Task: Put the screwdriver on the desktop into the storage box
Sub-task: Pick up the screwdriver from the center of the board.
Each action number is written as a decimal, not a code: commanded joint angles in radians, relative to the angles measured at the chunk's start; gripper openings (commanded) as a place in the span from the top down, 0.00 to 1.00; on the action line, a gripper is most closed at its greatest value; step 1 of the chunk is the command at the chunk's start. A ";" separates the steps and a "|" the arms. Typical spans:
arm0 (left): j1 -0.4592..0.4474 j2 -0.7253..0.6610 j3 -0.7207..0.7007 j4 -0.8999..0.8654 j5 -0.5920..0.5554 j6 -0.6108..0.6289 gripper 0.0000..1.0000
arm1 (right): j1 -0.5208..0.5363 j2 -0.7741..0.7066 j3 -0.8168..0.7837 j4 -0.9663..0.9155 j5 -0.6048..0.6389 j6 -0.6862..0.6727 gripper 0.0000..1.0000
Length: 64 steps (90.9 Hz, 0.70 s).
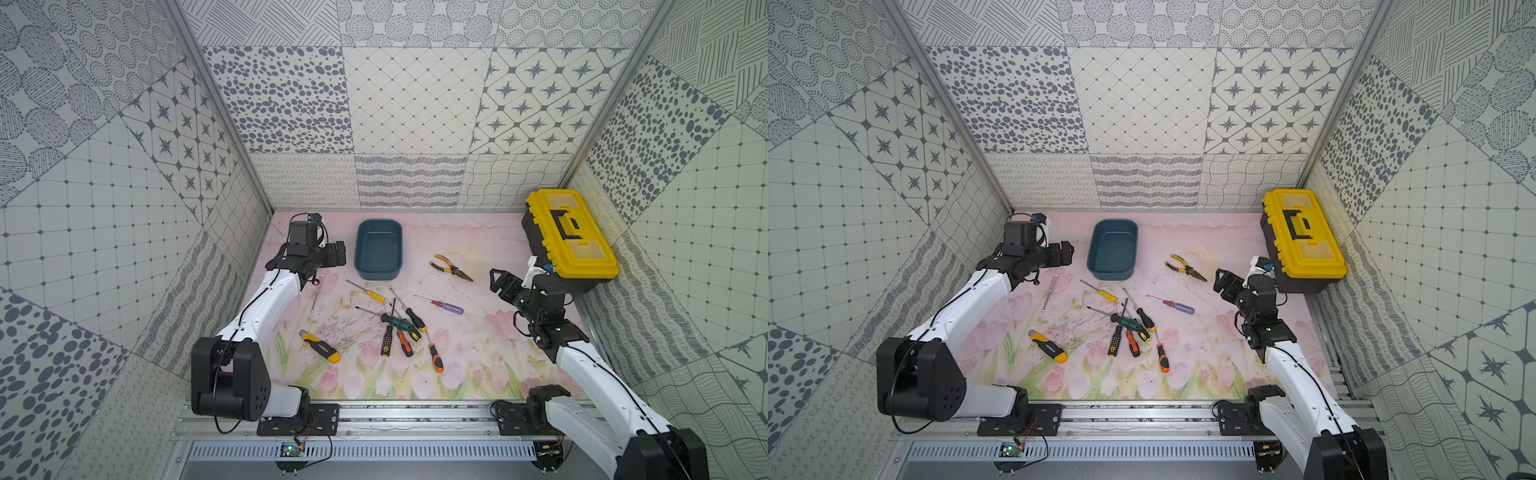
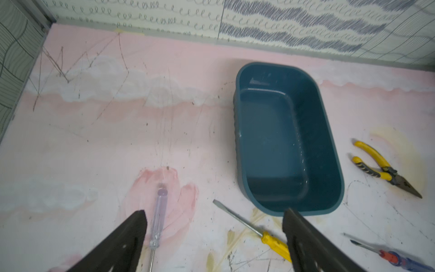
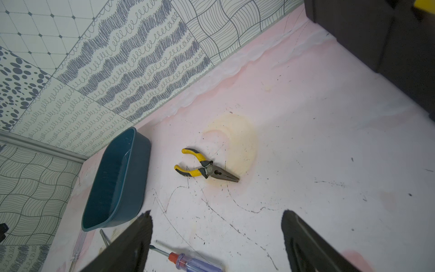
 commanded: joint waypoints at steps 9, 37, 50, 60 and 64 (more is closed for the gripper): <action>0.082 0.140 0.084 -0.389 0.087 0.028 0.18 | 0.030 0.048 0.043 0.044 0.000 0.008 0.14; 0.087 0.379 0.201 -0.463 -0.018 0.075 0.23 | 0.047 0.043 0.043 0.014 0.042 -0.032 0.17; 0.091 0.415 0.207 -0.445 -0.073 0.087 0.27 | 0.047 0.007 0.036 0.006 0.065 -0.027 0.18; 0.096 0.469 0.229 -0.441 -0.074 0.077 0.31 | 0.047 -0.005 0.021 0.014 0.085 -0.020 0.19; 0.096 0.497 0.247 -0.440 -0.072 0.076 0.32 | 0.047 -0.003 0.026 0.013 0.092 -0.028 0.19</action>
